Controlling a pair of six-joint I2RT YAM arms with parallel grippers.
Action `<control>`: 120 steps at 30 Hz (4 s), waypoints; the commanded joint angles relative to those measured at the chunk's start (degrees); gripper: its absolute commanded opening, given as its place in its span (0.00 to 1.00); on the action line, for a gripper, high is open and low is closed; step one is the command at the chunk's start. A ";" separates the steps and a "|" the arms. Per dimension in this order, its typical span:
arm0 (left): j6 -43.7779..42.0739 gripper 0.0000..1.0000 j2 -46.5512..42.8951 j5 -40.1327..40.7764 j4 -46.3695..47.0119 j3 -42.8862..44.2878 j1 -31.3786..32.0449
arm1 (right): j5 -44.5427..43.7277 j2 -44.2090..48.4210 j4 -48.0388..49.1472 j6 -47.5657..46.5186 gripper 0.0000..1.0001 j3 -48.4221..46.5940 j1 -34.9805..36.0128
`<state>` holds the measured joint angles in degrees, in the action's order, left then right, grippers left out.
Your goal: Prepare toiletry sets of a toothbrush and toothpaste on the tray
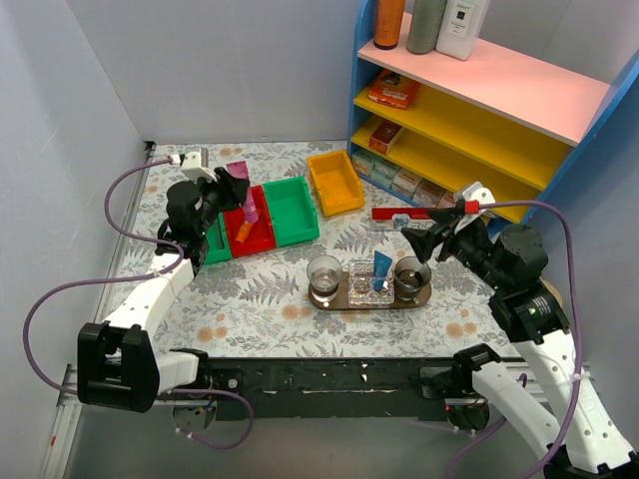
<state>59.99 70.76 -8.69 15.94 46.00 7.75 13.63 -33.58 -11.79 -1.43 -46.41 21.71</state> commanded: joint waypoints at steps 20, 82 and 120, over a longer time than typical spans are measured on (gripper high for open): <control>-13.40 0.00 -5.11 -11.52 4.45 -3.11 16.86 | -7.22 -36.37 -9.84 7.75 0.65 -33.39 15.20; -17.36 0.00 -6.86 -7.84 2.51 -3.90 24.07 | 6.41 -60.02 -9.04 10.22 0.01 -45.61 19.33; -10.16 0.98 -6.17 20.82 -4.61 -0.12 20.20 | -25.76 -35.94 -21.51 13.82 0.01 -39.72 19.33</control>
<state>50.17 63.61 10.50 12.01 44.31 28.03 -10.98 -71.92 -30.92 8.93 -86.24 40.95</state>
